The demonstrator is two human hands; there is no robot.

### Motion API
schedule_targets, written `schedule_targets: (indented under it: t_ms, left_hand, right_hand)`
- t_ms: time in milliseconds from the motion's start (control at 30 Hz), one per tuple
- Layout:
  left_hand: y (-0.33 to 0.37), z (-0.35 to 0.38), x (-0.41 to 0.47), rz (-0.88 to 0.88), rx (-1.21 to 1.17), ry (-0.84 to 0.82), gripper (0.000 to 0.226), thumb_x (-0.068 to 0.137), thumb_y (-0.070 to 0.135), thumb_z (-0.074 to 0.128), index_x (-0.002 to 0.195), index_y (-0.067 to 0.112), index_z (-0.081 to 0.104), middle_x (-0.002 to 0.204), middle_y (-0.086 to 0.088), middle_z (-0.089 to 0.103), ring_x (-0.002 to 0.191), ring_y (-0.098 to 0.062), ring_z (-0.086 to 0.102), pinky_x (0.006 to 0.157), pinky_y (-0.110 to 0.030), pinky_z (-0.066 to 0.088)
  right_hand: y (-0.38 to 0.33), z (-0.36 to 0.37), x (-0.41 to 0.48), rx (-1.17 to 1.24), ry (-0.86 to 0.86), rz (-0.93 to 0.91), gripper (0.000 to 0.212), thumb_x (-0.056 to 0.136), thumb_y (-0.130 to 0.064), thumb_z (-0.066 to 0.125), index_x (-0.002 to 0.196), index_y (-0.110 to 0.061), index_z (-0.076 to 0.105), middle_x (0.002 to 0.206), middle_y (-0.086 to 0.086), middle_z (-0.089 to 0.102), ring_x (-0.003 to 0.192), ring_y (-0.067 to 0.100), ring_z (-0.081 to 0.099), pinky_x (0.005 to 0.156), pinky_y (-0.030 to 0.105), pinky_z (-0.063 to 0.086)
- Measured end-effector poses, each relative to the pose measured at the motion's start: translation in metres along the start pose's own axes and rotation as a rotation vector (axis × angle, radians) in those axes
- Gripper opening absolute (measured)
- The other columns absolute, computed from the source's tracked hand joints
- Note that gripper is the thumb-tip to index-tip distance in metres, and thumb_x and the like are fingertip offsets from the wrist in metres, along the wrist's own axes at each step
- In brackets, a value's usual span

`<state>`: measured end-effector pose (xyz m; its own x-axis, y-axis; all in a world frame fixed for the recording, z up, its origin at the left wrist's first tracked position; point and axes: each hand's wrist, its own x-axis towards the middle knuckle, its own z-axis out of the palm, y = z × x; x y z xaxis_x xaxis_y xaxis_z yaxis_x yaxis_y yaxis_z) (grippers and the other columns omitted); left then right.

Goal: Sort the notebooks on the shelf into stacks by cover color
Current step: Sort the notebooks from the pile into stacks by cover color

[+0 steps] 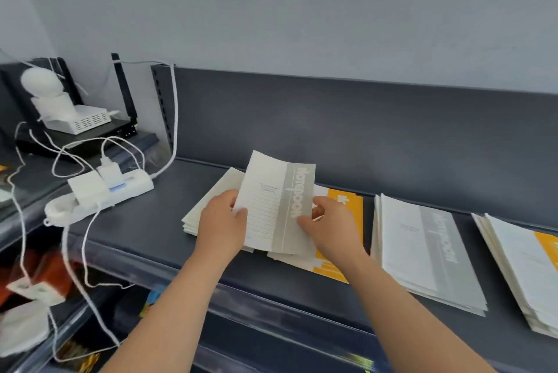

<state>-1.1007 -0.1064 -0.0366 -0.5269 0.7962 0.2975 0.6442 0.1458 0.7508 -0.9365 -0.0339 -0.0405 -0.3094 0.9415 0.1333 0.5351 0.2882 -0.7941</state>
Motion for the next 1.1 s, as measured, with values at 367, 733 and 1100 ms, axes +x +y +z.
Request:
schedule_targets:
  t_ms: [367, 733, 1100]
  left_hand:
    - [-0.069, -0.023, 0.046, -0.061, 0.333, 0.029, 0.014, 0.089, 0.009, 0.045, 0.085, 0.018, 0.056, 0.086, -0.006, 0.058, 0.082, -0.032, 0.051, 0.065, -0.036, 0.041]
    - [-0.067, -0.014, 0.038, -0.014, 0.403, 0.045, 0.034, 0.097, 0.017, 0.047, 0.130, 0.013, 0.055, 0.131, -0.005, 0.050, 0.112, -0.028, 0.041, 0.090, -0.033, 0.037]
    - [0.018, 0.020, 0.001, 0.357, 0.249, 0.011, 0.019, 0.092, 0.020, 0.055, 0.104, 0.013, 0.069, 0.100, -0.001, 0.068, 0.094, -0.026, 0.058, 0.081, -0.038, 0.048]
  right_hand:
    - [-0.027, 0.068, 0.033, -0.219, -0.080, 0.059, 0.023, 0.081, -0.023, 0.061, 0.065, -0.016, 0.047, 0.059, -0.003, 0.051, 0.053, 0.014, 0.048, 0.051, 0.025, 0.040]
    - [-0.024, 0.057, 0.029, -0.217, -0.018, -0.068, 0.033, 0.089, -0.028, 0.058, 0.122, -0.021, 0.062, 0.111, -0.003, 0.063, 0.090, 0.012, 0.060, 0.074, 0.019, 0.045]
    - [0.006, -0.026, -0.008, -0.492, 0.204, -0.153, 0.034, 0.095, -0.035, 0.047, 0.125, -0.022, 0.056, 0.127, -0.007, 0.058, 0.114, 0.016, 0.054, 0.090, 0.028, 0.043]
